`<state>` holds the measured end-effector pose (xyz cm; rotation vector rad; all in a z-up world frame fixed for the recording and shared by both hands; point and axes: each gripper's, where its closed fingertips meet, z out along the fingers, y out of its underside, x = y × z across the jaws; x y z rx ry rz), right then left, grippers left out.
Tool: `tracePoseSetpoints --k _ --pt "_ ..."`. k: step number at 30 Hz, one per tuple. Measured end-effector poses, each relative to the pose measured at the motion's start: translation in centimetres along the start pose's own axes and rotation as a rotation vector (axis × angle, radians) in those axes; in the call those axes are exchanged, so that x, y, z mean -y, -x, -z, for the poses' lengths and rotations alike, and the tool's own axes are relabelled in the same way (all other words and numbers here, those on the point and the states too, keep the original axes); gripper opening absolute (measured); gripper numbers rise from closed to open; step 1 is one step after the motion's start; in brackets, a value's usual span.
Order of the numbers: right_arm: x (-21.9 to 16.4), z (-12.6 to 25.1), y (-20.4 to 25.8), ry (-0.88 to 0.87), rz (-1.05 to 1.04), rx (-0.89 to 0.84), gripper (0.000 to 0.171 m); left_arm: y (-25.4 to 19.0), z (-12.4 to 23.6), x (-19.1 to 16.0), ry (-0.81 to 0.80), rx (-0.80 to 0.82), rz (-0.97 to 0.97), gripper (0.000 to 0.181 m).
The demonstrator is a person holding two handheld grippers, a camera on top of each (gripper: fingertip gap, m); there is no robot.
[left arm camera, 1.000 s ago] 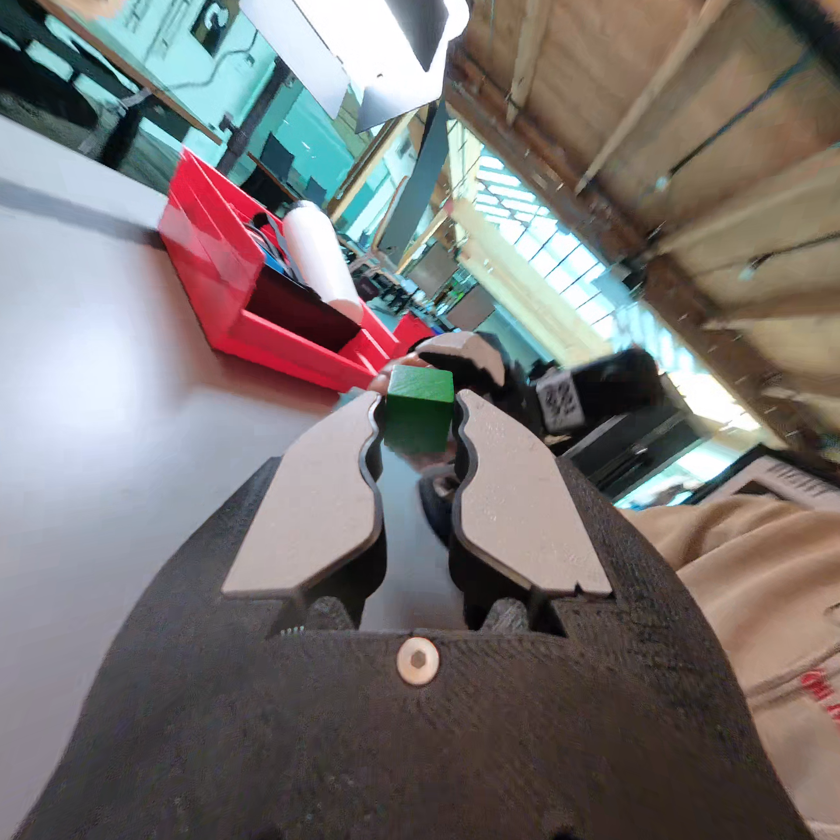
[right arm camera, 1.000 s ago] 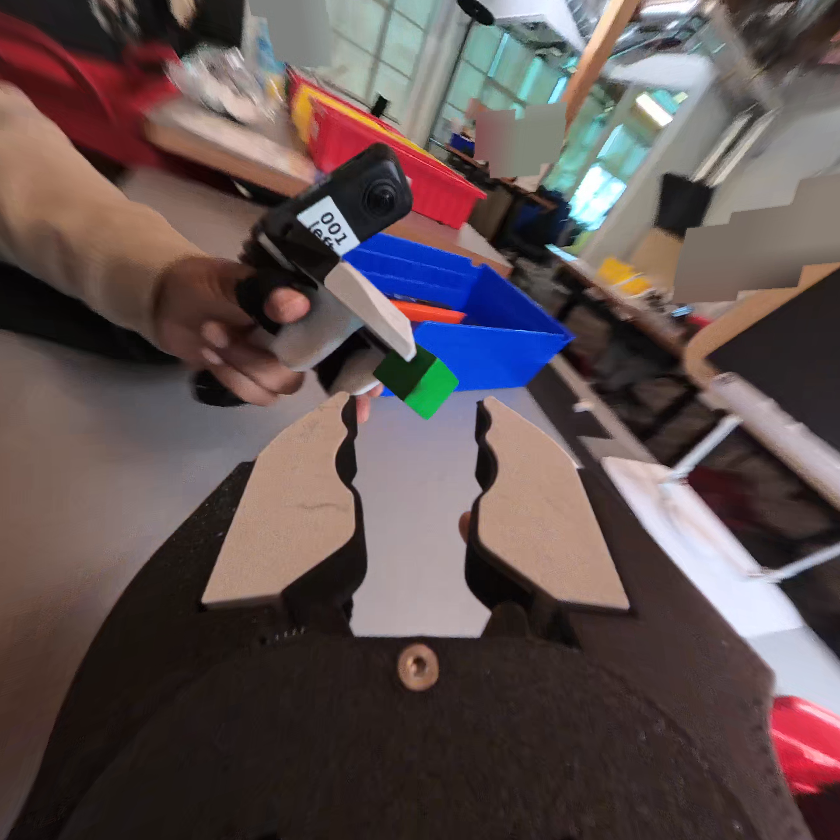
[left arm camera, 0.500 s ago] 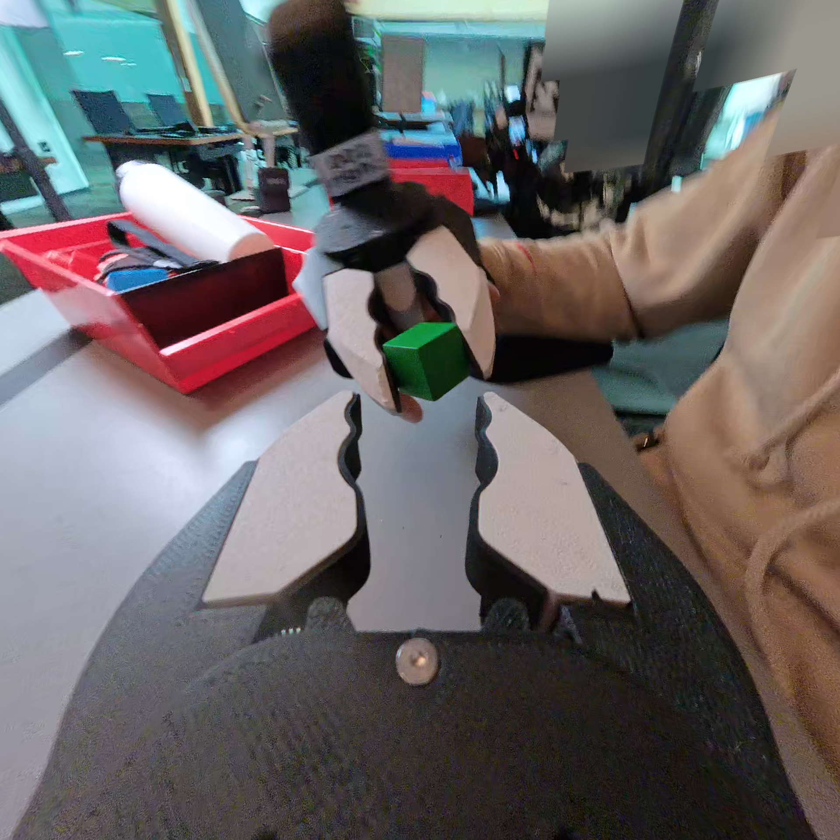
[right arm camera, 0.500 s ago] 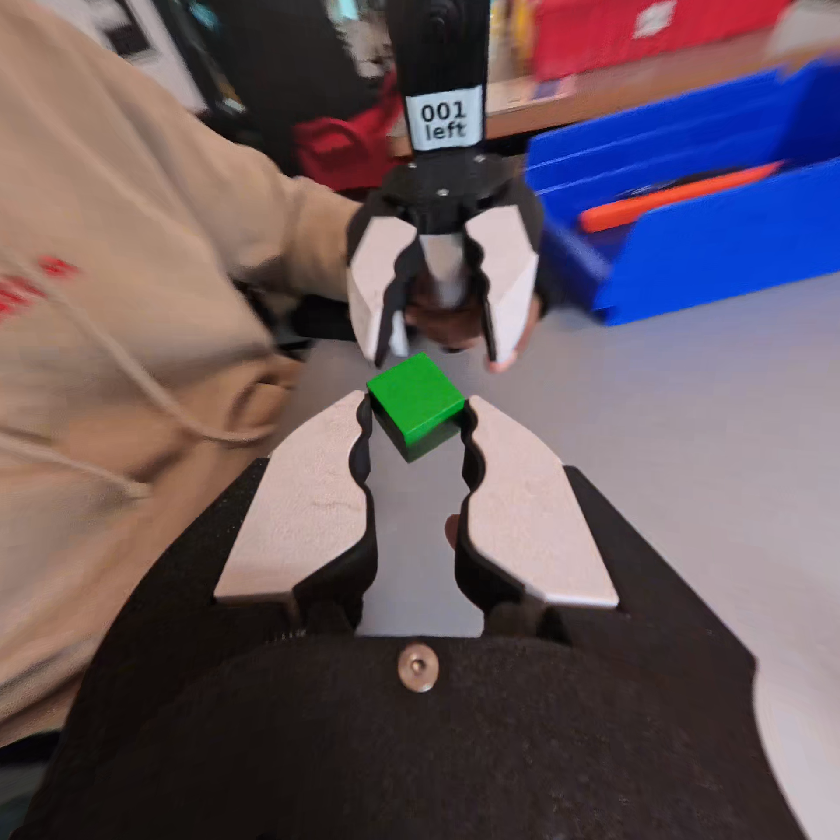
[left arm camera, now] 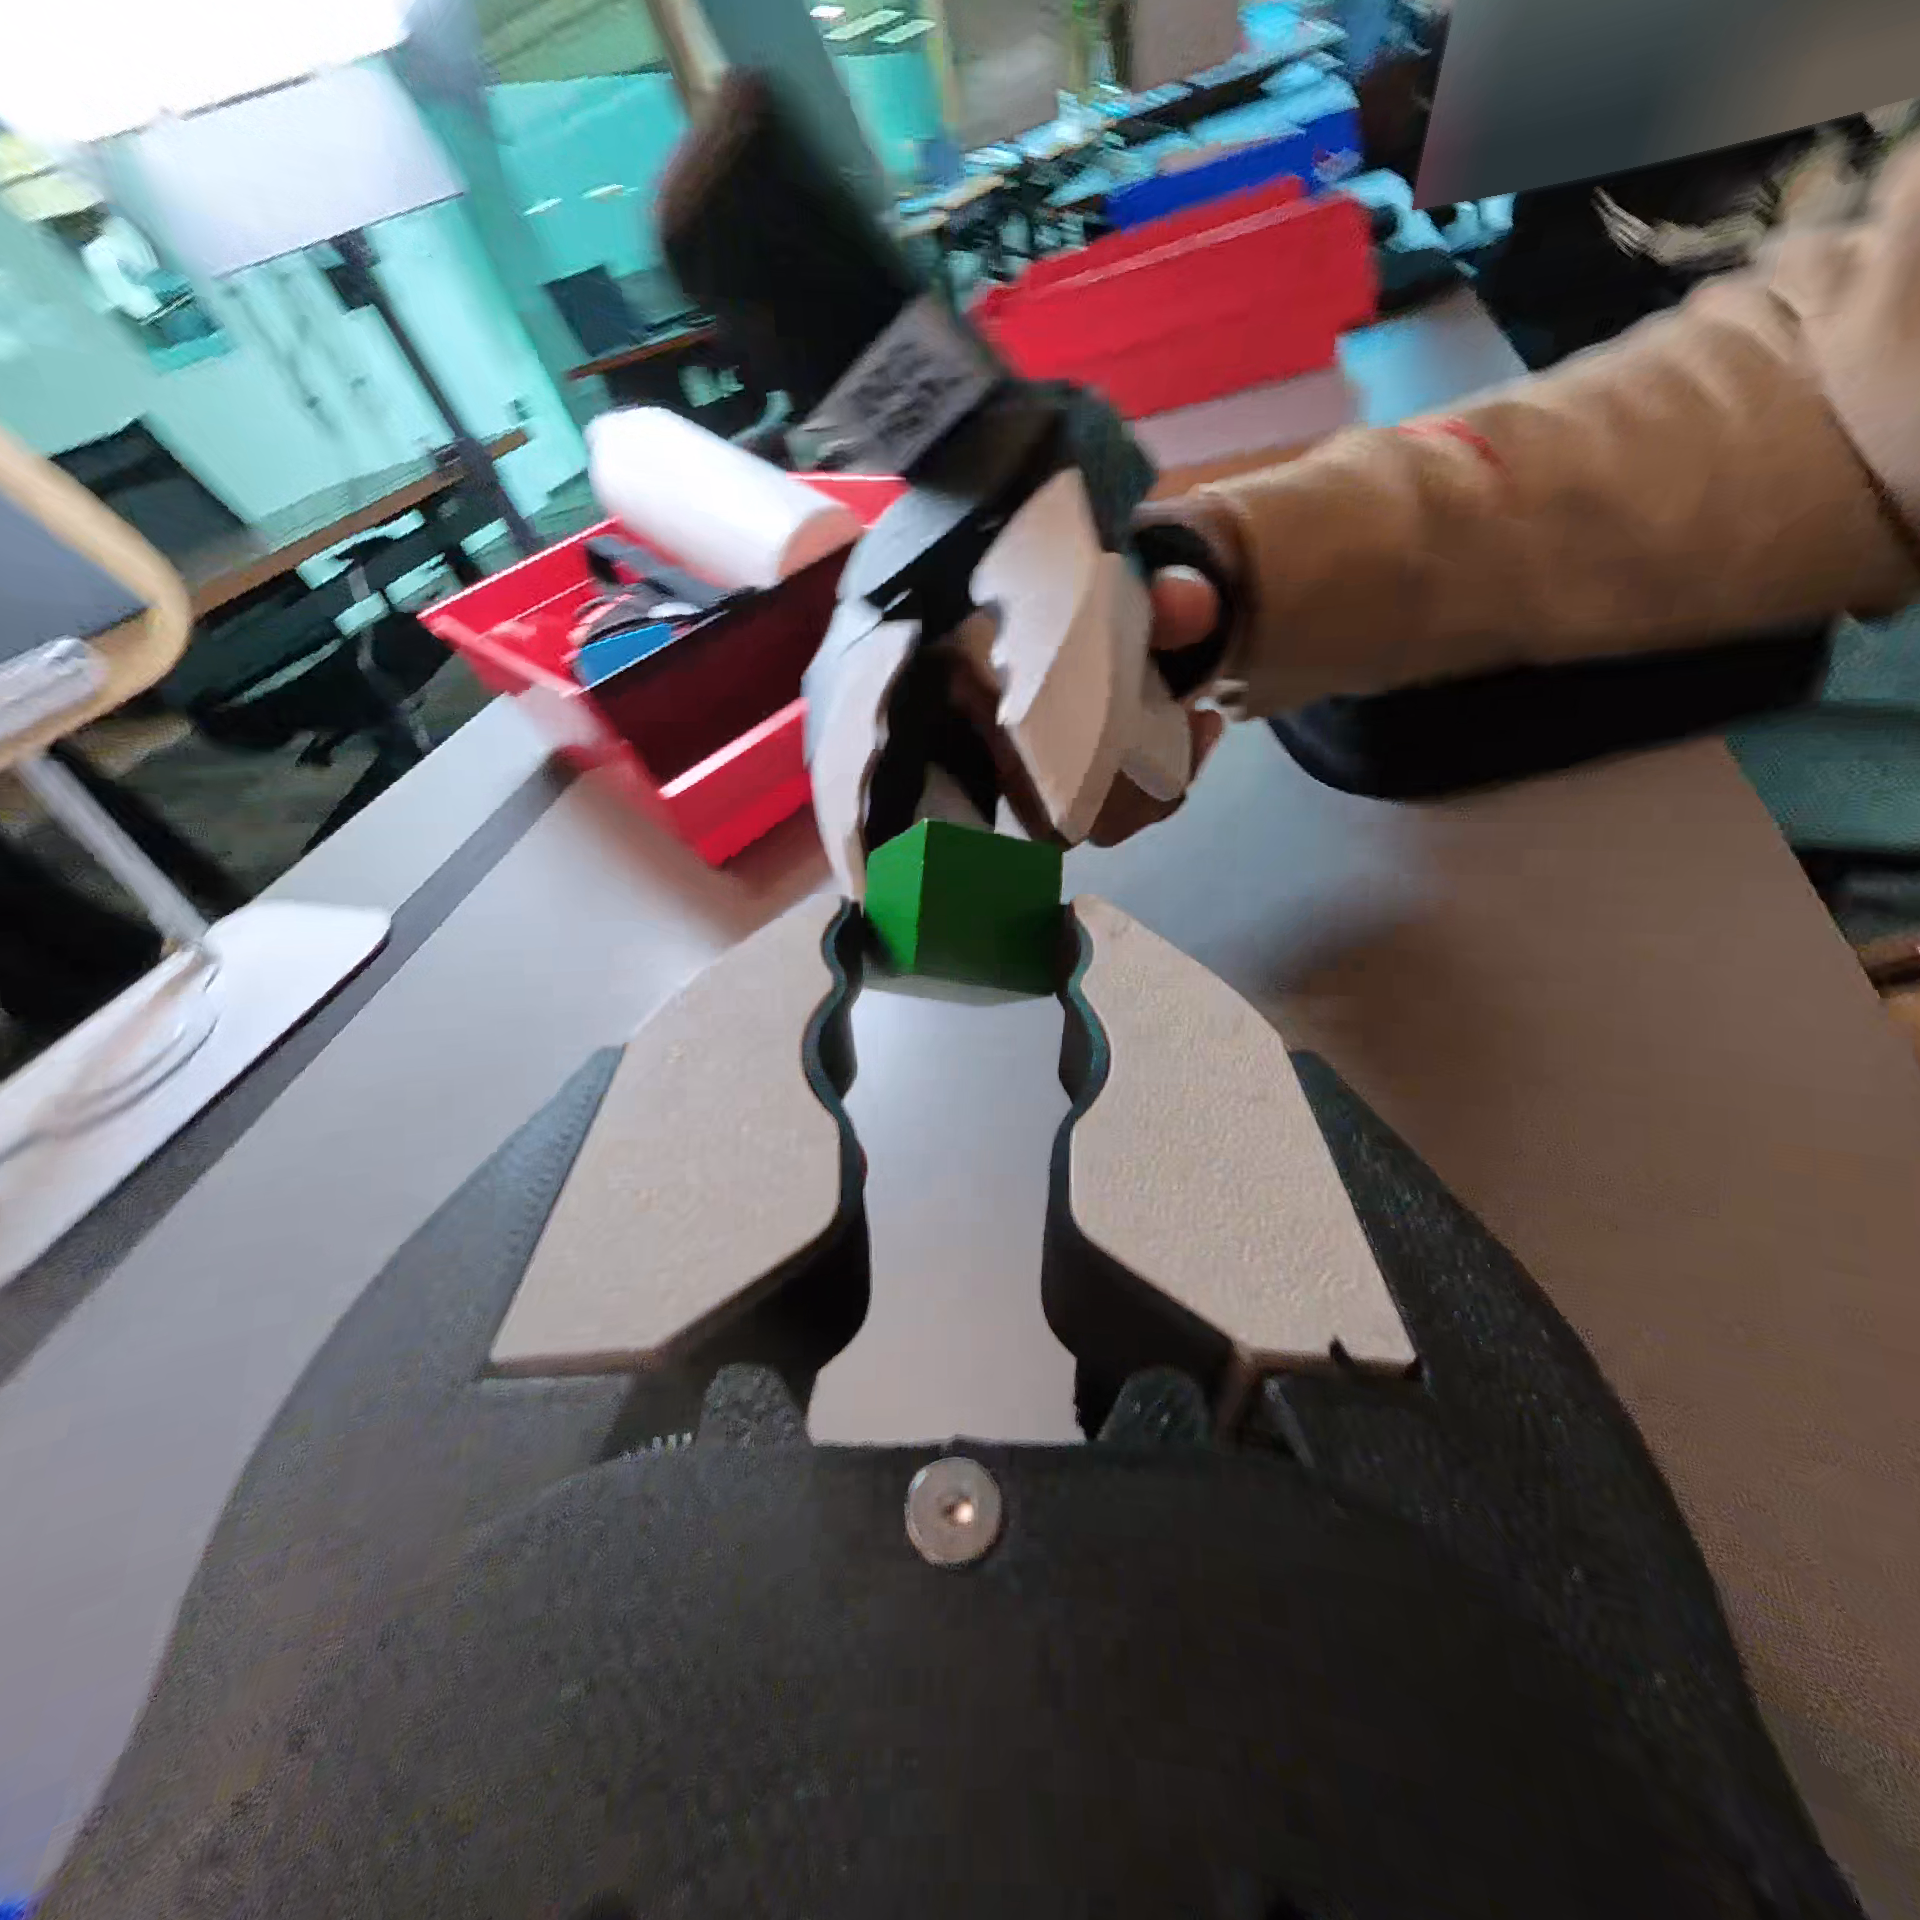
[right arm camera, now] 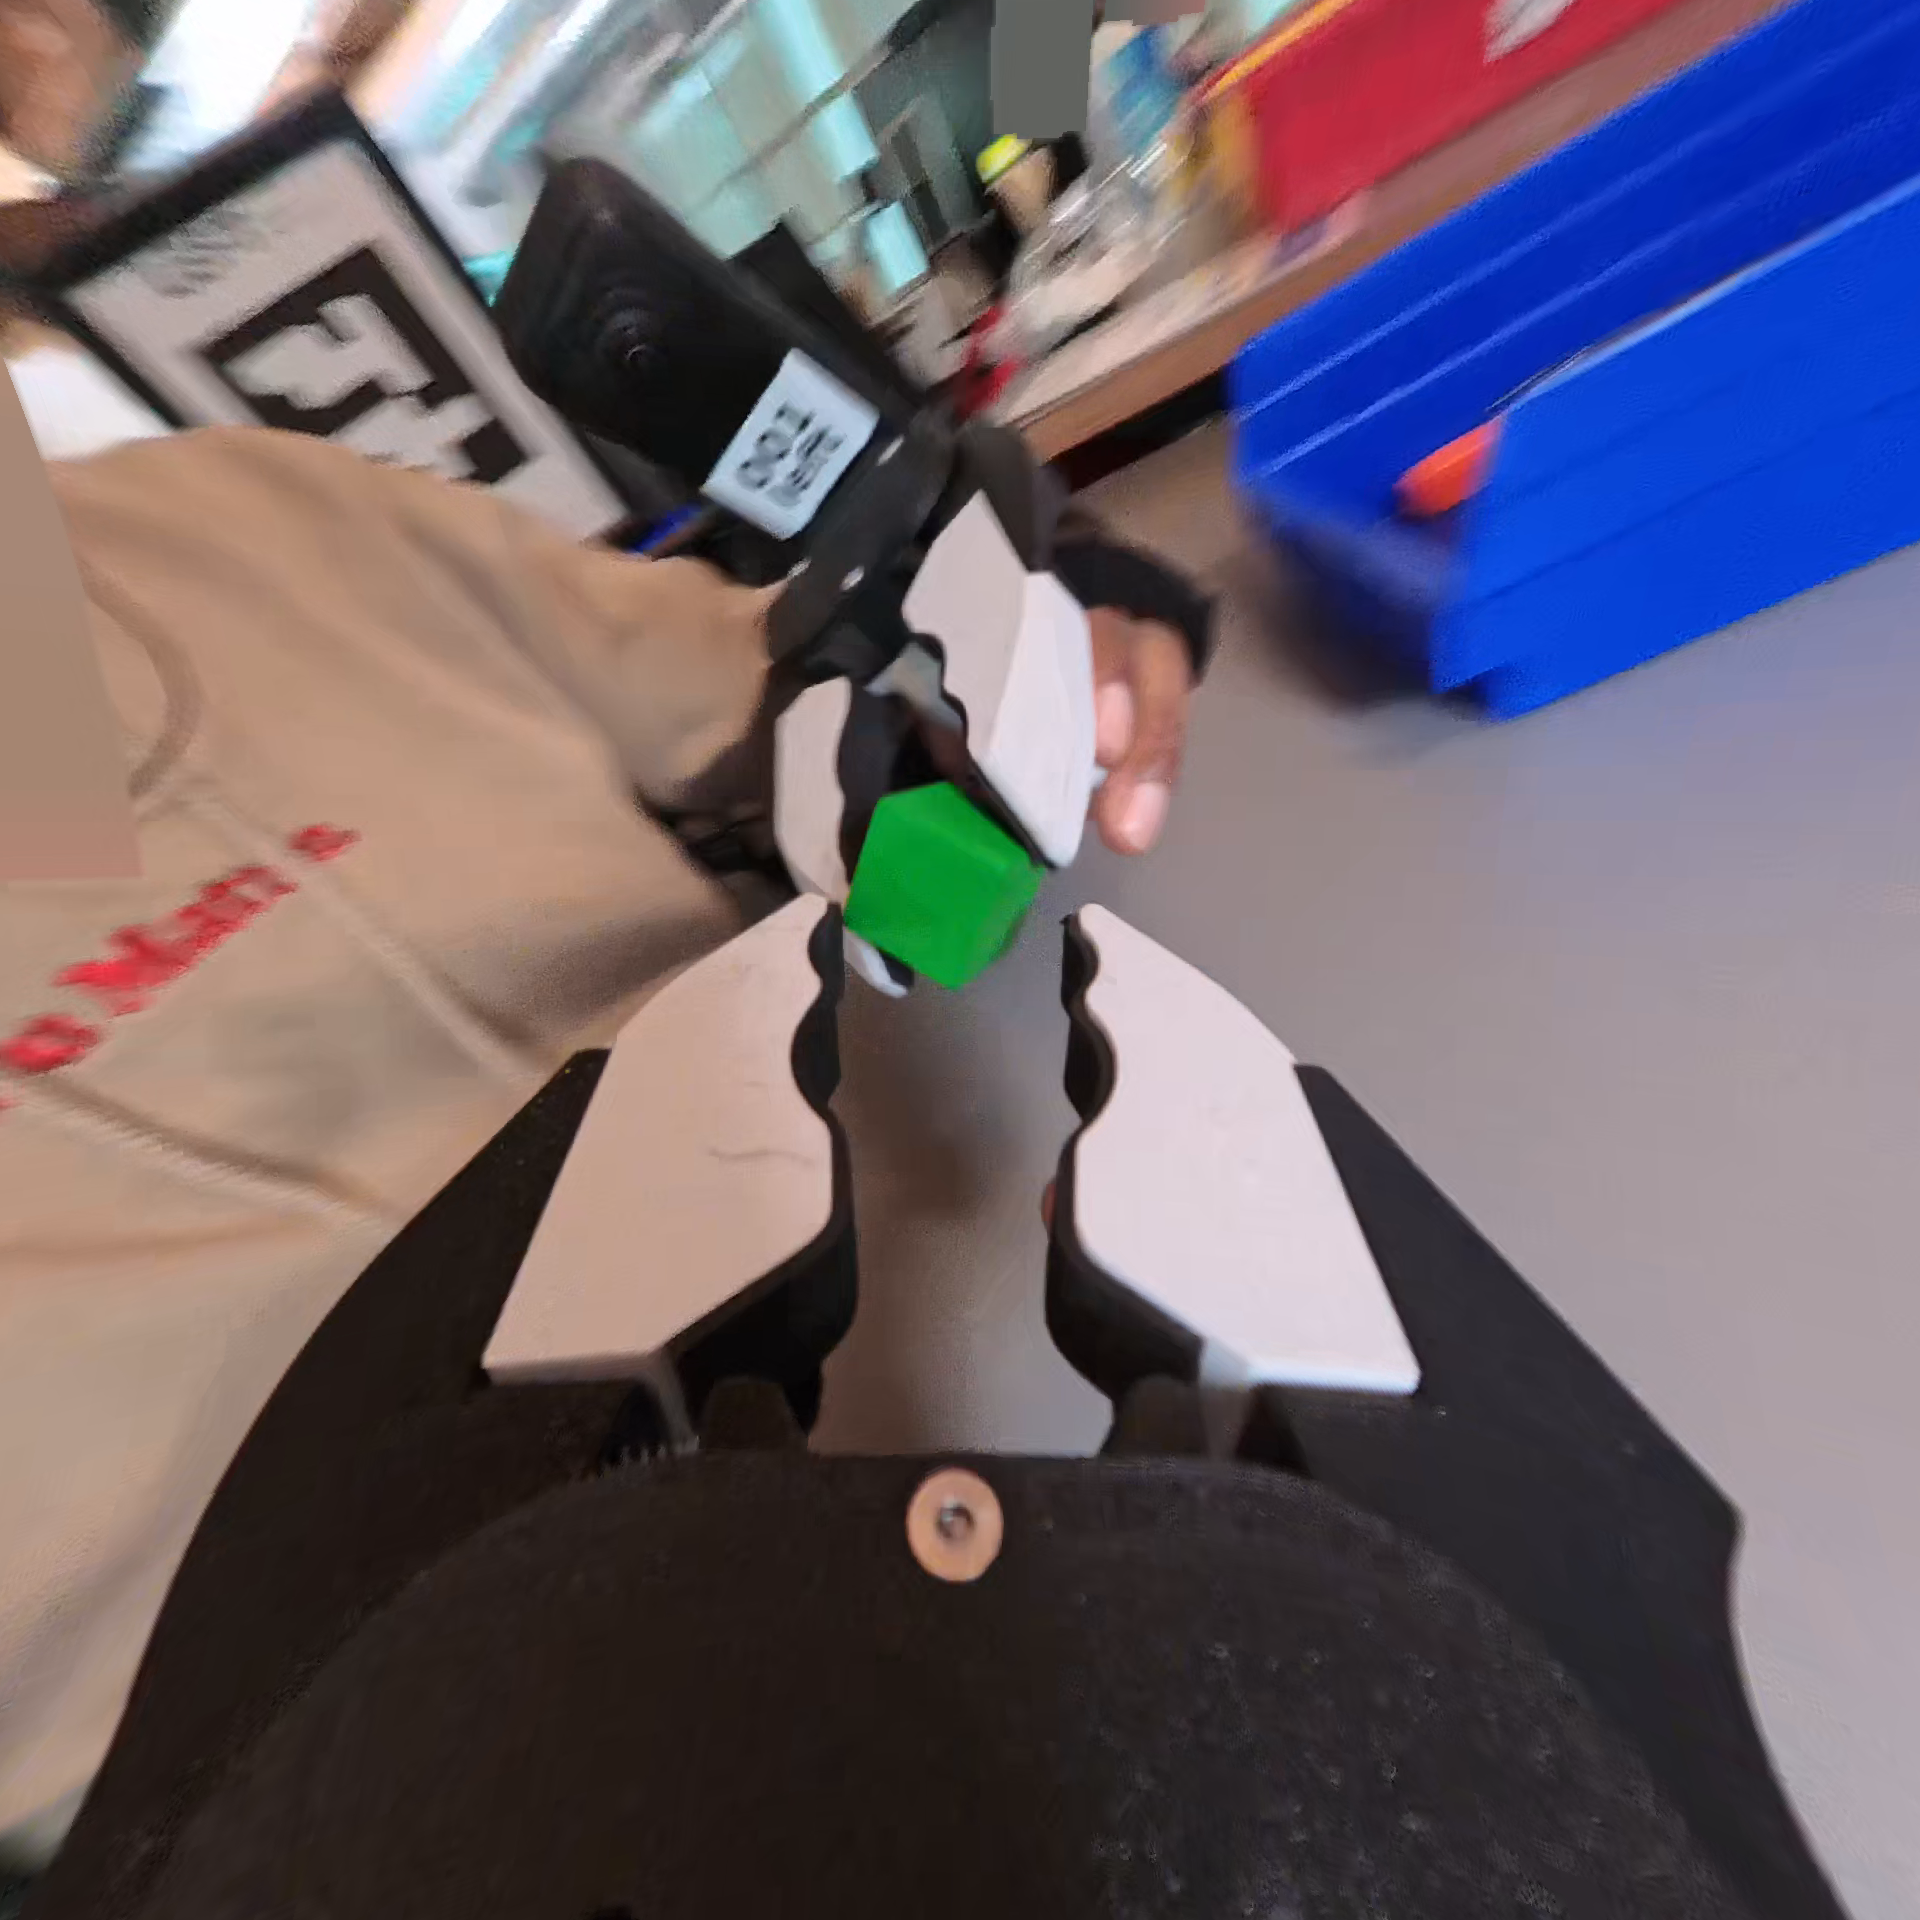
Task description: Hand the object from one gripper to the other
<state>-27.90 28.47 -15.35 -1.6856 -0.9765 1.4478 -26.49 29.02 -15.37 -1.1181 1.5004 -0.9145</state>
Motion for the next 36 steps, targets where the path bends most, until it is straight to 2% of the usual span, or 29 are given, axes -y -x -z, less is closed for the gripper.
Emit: tracePoseSetpoints --k 2,4,8,10,11,13,17,21,23,25,28,30,32,36 --pt "1.6 1.5 -1.5 -0.067 0.130 -0.183 0.040 2.0 0.3 -0.3 0.001 0.099 0.071 0.036" --pt "2.0 1.7 -1.8 -0.065 0.170 -0.266 0.042 3.3 0.4 -0.9 0.037 0.191 0.034 0.036" --pt "1.8 -0.1 -2.6 -0.064 0.139 -0.368 0.043 3.0 -0.2 -1.4 0.081 0.248 -0.045 0.037" --pt "1.4 -0.5 -3.4 -0.049 0.077 -0.402 0.034 2.6 -0.3 -1.1 0.076 0.260 -0.088 0.038" --pt "1.4 -0.5 -3.1 -0.058 0.066 -0.370 0.028 2.5 -0.3 -1.0 0.070 0.259 -0.105 0.039" --pt "1.6 -0.2 -2.1 -0.059 0.031 -0.293 0.028 1.5 -0.2 0.0 -0.001 0.170 -0.090 0.043" --pt "1.8 0.8 2.4 -0.058 -0.112 0.104 0.027 -1.1 1.1 2.6 -0.178 -0.095 0.013 0.047" --pt "-1.8 0.2 5.4 0.116 -0.166 0.369 0.028 -4.4 1.2 2.5 -0.160 -0.301 0.013 0.047" --pt "-3.3 -0.7 5.9 0.181 -0.184 0.417 0.028 -6.6 1.3 1.9 -0.111 -0.406 -0.025 0.033" --pt "-3.5 -1.3 5.8 0.192 -0.212 0.426 0.028 -7.2 1.1 1.2 -0.061 -0.416 -0.056 0.029" --pt "-1.5 -0.8 3.5 0.066 -0.166 0.281 0.031 -3.8 0.7 1.3 -0.047 -0.239 0.022 0.028" --pt "1.5 0.5 0.4 -0.110 -0.059 0.035 0.035 -0.6 0.9 1.5 -0.082 -0.123 0.184 0.028" --pt "3.7 2.4 -1.1 -0.220 0.136 -0.168 0.038 1.8 1.1 1.3 -0.123 -0.074 0.415 0.028" --pt "3.2 2.3 -2.2 -0.091 0.592 -0.488 0.048 3.6 0.9 0.3 -0.192 -0.101 0.841 0.028"
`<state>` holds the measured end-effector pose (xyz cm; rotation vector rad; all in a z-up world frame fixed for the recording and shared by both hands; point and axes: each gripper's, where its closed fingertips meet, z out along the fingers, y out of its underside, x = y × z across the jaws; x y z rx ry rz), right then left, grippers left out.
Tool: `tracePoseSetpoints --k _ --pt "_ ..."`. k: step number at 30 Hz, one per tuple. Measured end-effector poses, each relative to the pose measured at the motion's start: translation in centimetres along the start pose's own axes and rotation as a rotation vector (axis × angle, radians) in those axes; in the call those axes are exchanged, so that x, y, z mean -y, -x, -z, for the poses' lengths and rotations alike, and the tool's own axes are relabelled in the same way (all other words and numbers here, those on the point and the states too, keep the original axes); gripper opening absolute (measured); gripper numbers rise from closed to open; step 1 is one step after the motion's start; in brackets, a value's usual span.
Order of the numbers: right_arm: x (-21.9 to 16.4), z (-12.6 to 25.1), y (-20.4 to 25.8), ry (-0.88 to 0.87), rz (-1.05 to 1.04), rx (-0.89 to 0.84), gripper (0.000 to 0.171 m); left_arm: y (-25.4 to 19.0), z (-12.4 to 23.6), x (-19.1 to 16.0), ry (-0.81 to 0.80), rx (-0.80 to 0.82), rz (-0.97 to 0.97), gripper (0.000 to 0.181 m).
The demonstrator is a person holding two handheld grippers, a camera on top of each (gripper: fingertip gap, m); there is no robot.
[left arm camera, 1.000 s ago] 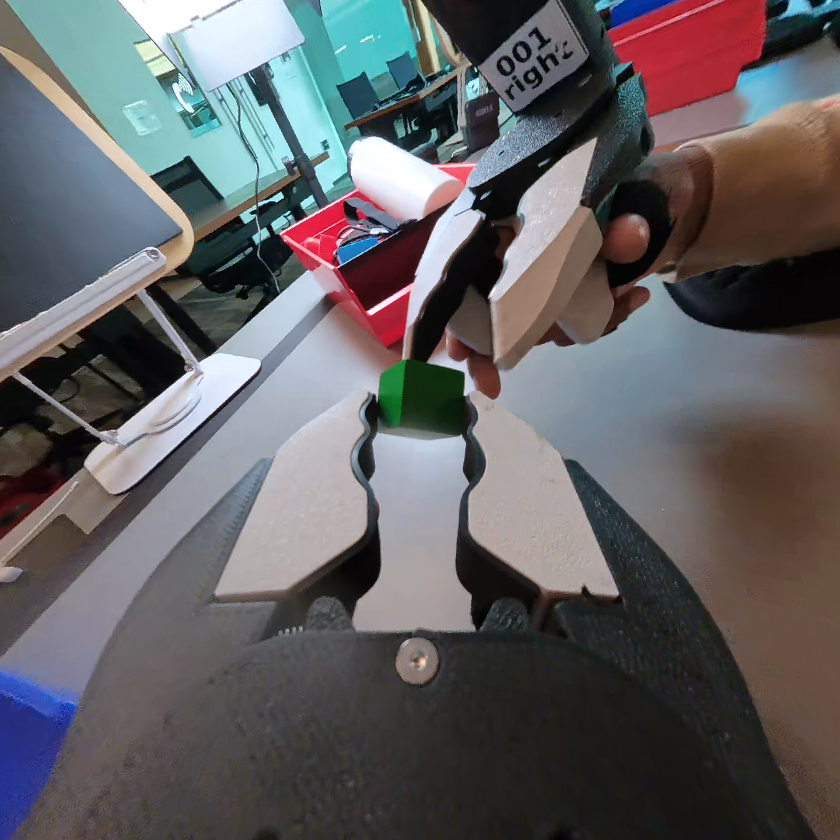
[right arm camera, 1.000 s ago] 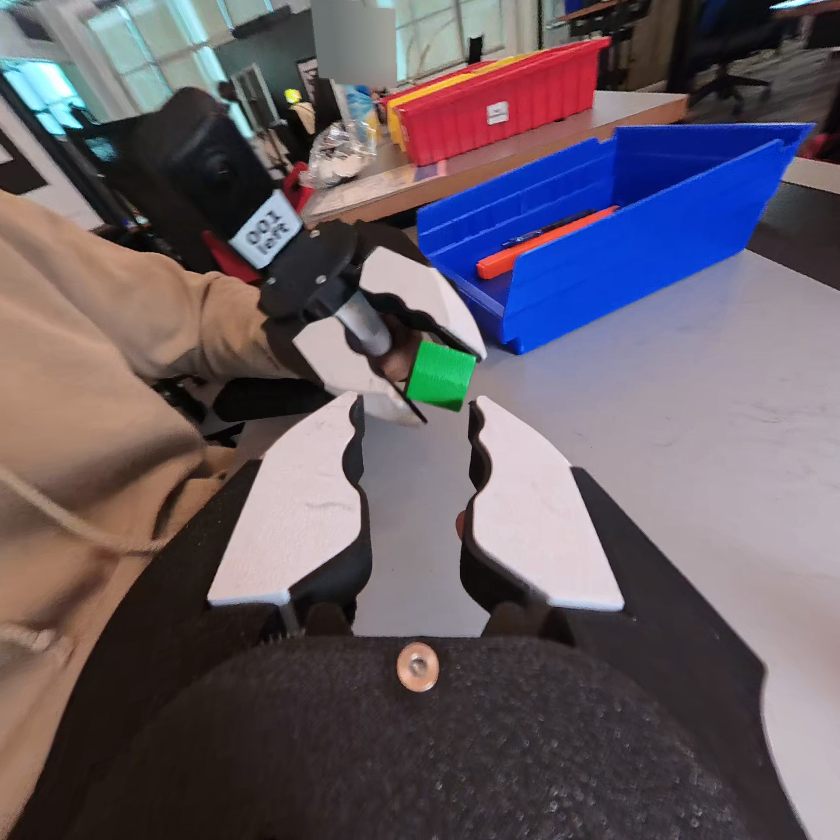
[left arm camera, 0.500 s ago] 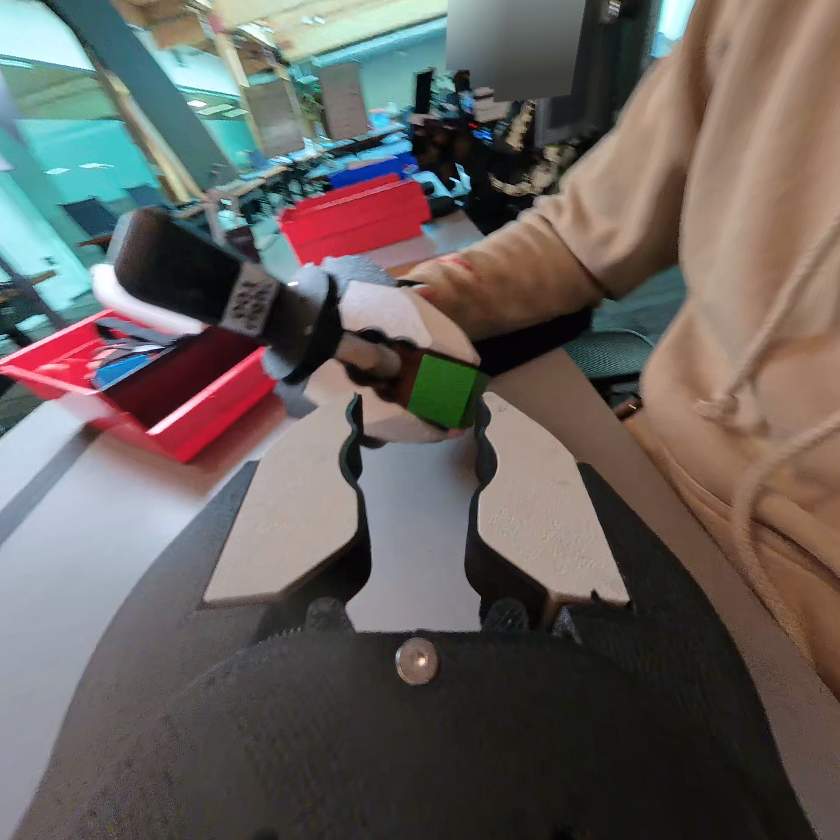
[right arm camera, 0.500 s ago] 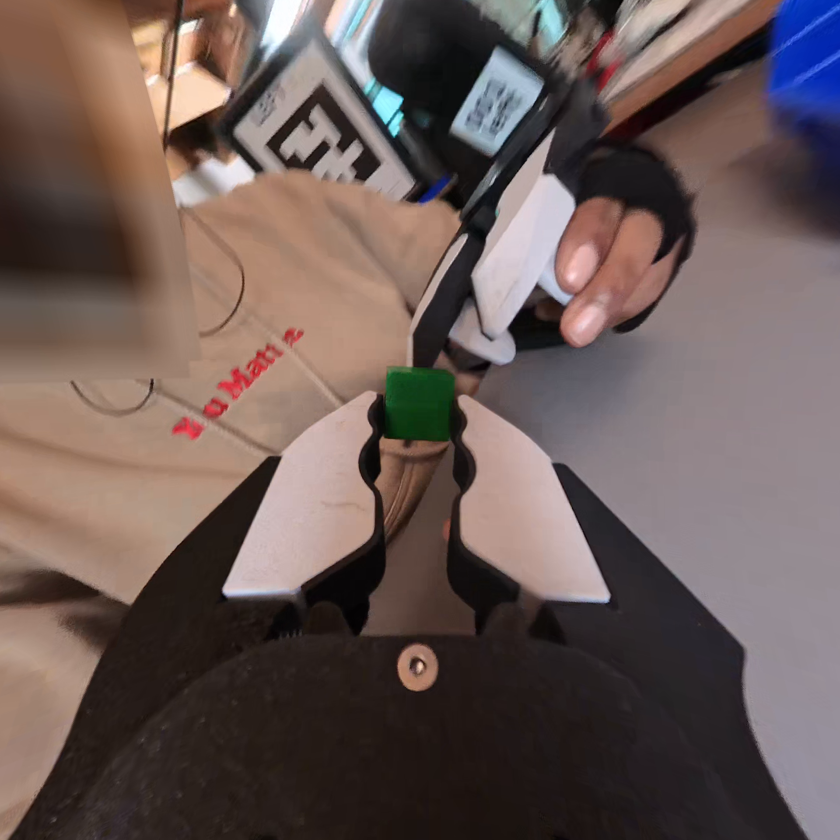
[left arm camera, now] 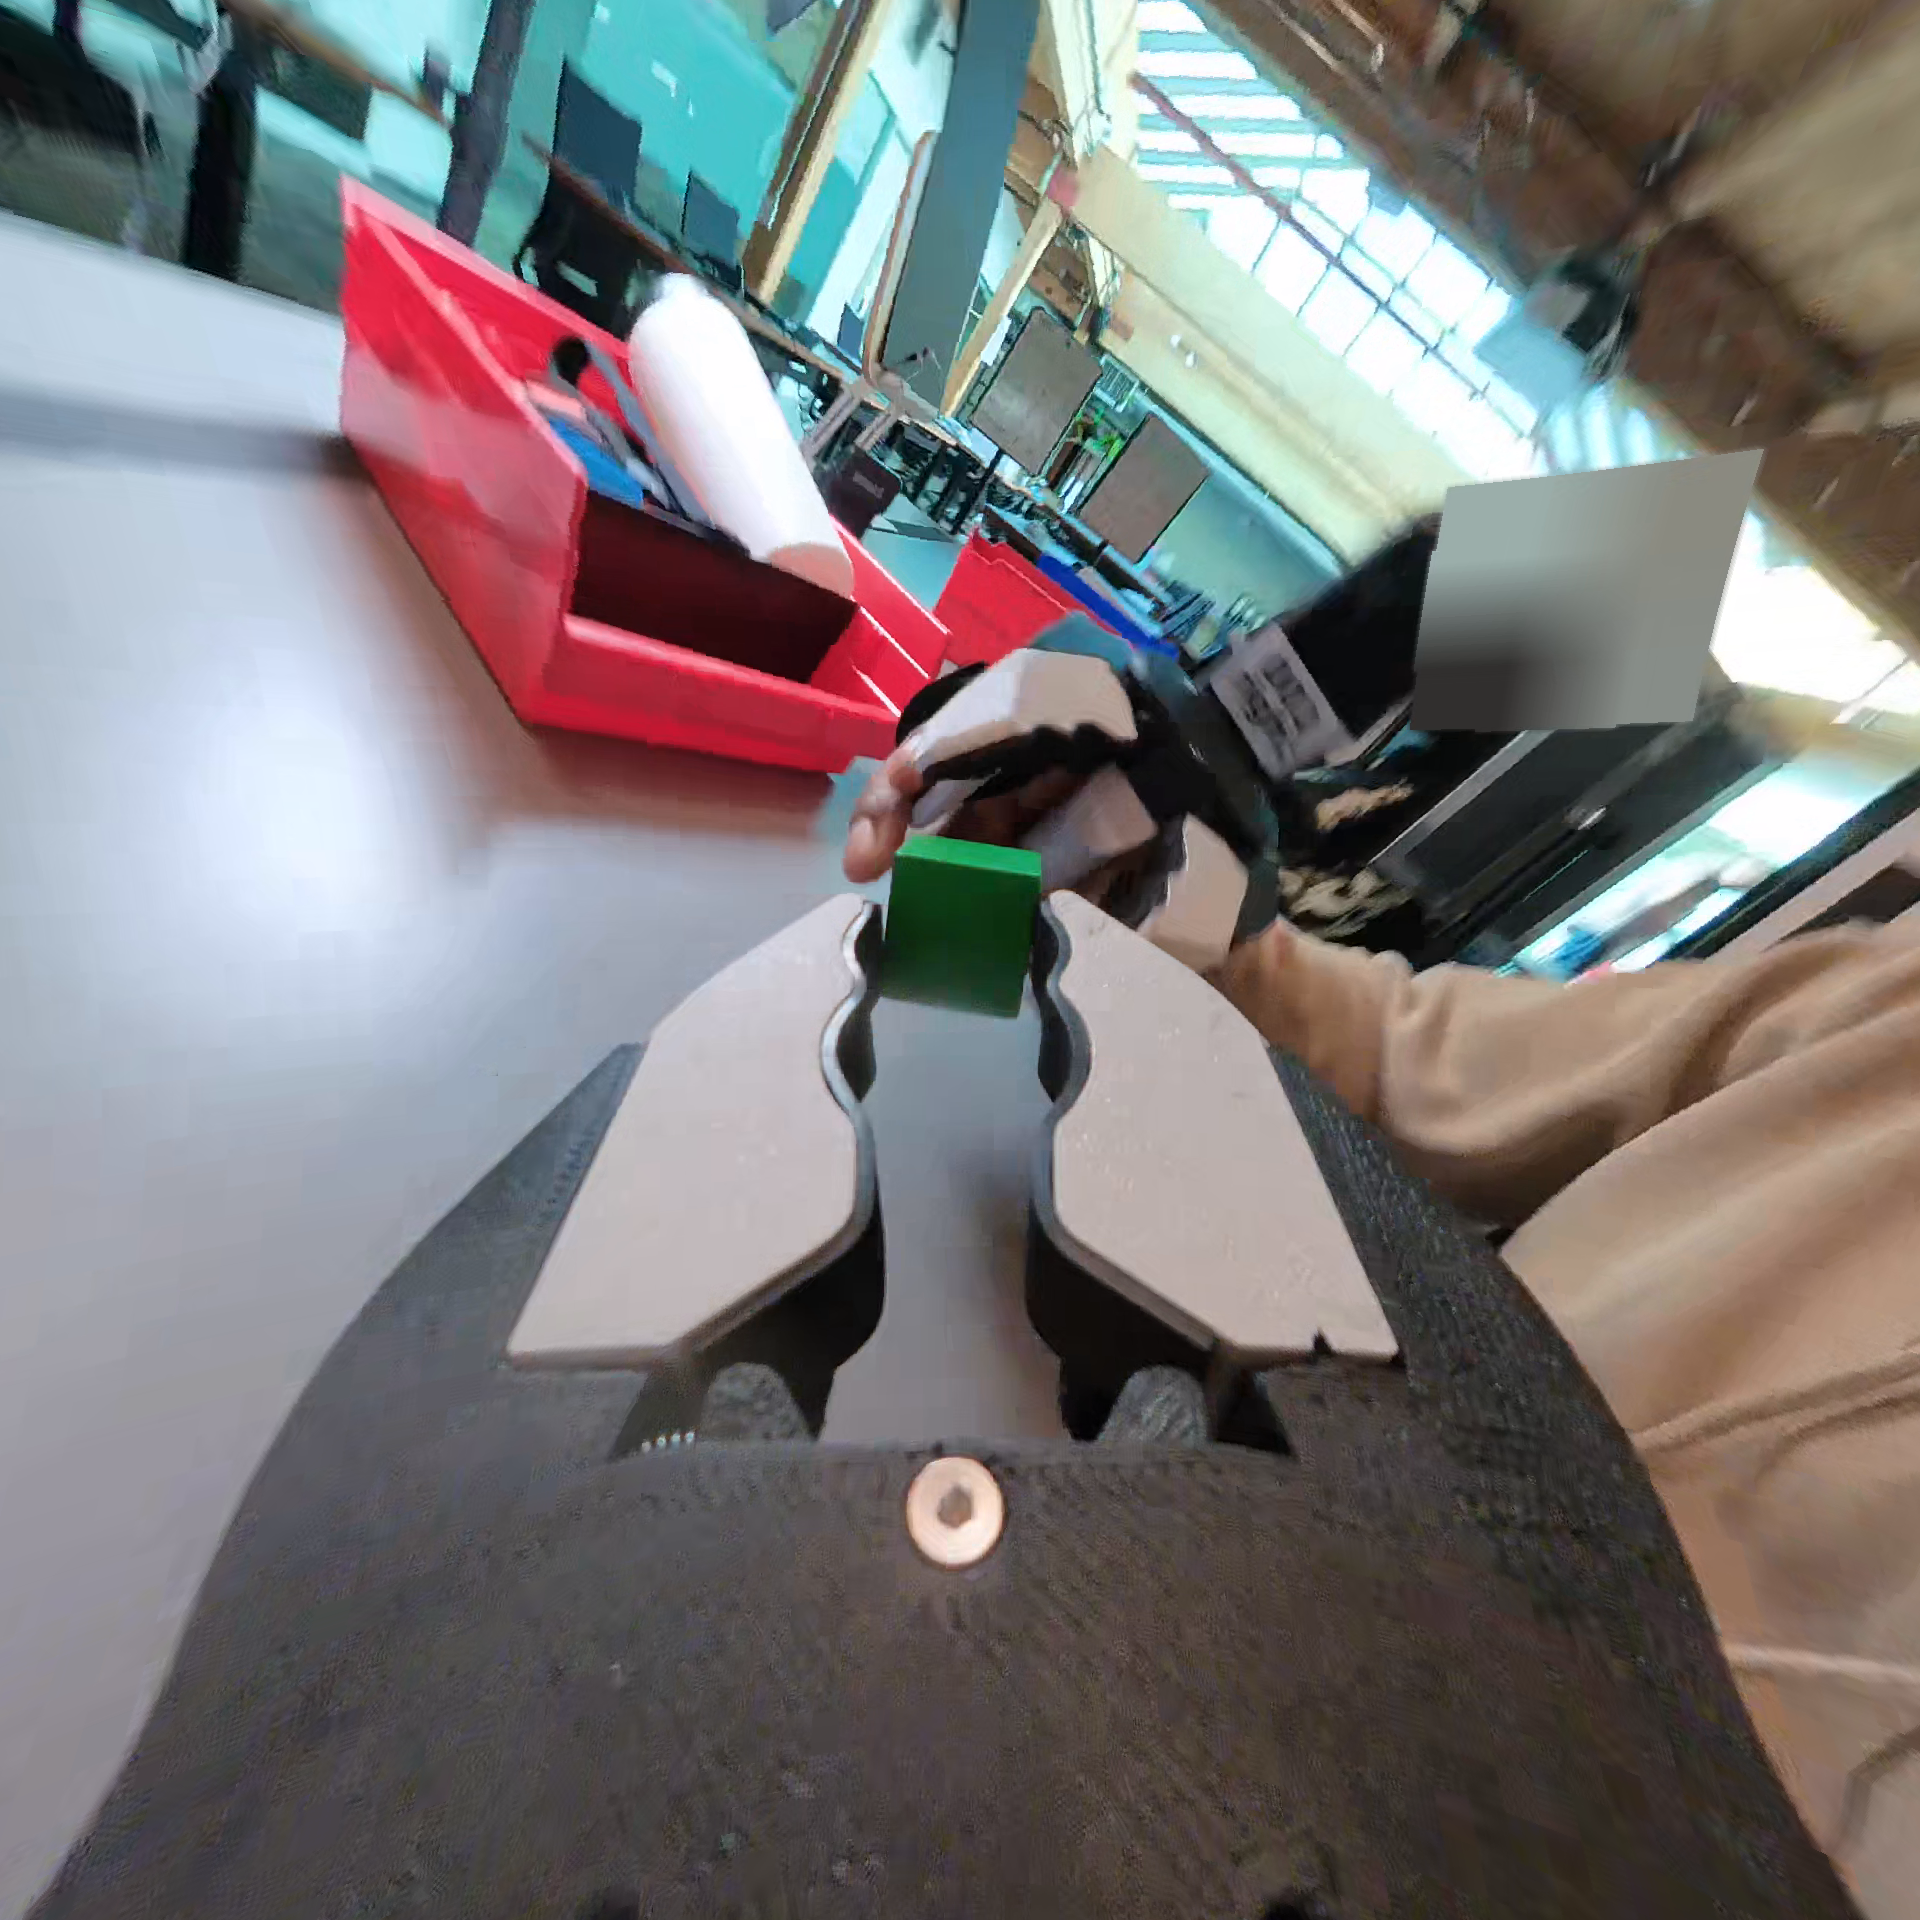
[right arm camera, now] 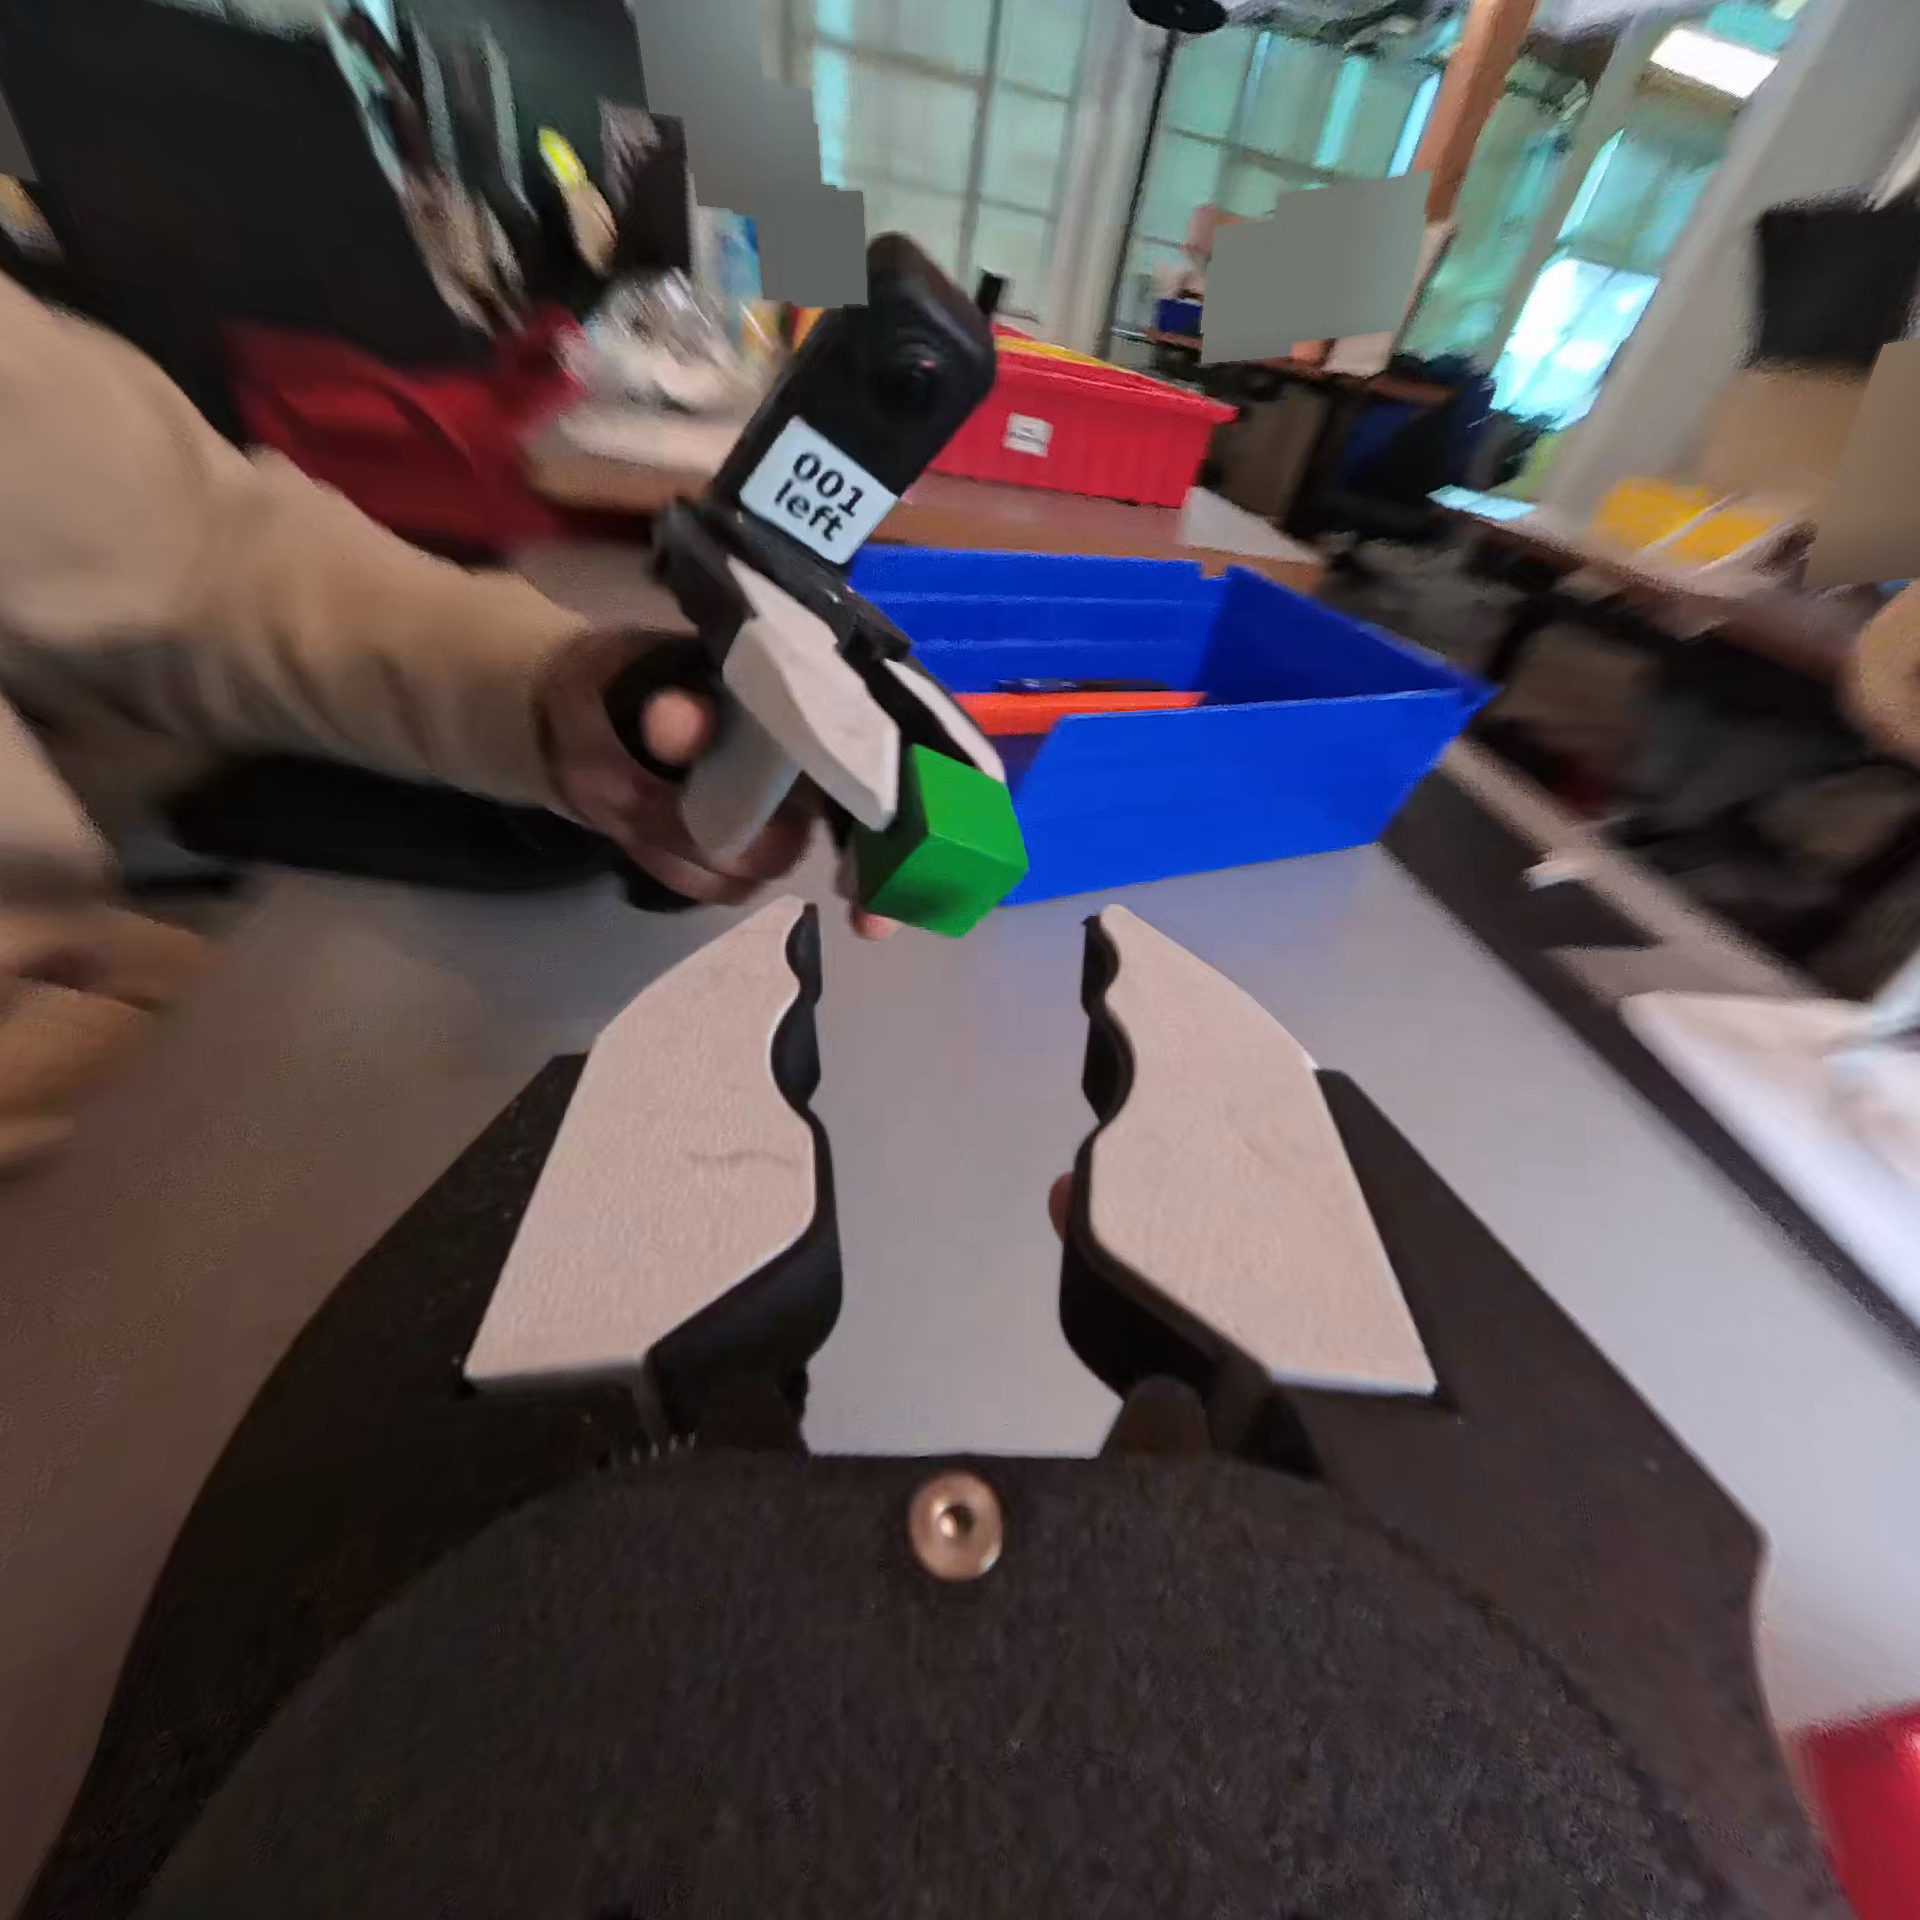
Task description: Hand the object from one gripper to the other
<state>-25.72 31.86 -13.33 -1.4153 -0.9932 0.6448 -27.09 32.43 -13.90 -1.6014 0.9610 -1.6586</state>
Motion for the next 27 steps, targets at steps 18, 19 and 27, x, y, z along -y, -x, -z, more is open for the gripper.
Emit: tracePoseSetpoints --k 18,19,27 --pt "0.9 1.5 7.1 0.067 -0.682 0.722 0.028 -4.4 -0.1 -3.4 0.152 -0.229 -0.466 0.044" --pt "0.6 1.6 8.1 0.088 -0.700 0.788 0.028 -4.9 -0.1 -3.8 0.163 -0.258 -0.487 0.043" --pt "-0.4 1.2 11.4 0.204 -0.771 0.970 0.028 -7.5 0.0 -7.4 0.297 -0.350 -0.753 0.041"
